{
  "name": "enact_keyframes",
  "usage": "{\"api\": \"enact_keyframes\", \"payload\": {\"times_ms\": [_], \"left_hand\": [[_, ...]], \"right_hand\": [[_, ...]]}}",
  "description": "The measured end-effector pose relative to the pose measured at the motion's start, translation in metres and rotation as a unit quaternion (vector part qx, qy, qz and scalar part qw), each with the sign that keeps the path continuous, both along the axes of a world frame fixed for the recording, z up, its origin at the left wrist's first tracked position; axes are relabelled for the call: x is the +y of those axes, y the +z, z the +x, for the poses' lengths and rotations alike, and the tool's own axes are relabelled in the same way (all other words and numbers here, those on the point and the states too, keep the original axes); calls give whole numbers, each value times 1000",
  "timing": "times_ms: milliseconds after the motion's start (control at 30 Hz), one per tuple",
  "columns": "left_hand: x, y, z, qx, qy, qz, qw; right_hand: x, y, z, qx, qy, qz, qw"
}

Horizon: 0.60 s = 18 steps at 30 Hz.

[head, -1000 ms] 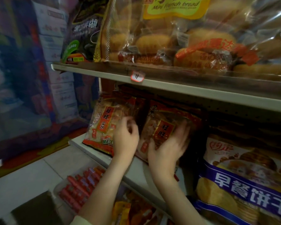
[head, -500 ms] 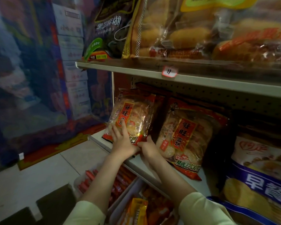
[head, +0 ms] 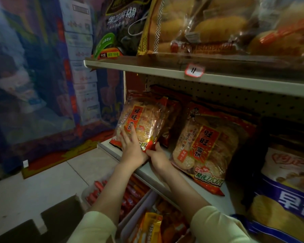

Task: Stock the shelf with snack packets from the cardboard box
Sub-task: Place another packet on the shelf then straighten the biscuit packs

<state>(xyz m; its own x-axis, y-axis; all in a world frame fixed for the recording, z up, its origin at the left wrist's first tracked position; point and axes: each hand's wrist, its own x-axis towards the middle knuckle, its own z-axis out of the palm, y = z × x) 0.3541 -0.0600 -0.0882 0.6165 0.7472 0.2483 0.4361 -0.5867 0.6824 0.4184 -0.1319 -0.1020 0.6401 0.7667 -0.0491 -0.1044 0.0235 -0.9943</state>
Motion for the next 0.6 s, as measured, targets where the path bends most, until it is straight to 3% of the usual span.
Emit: {"api": "enact_keyframes", "payload": {"times_ms": [400,500,600], "left_hand": [[-12,3,-1,2,-29,7,1000],[-12,1,-4,-8,-25,13,1000],[-16,1,-11,-14,-12,19,1000]], "right_hand": [[-17,9,-2,1,-58,4,998],[-21,14,-7,-52,-84,-16,995],[-26,21,-17,-160,-100,-48,981]]}}
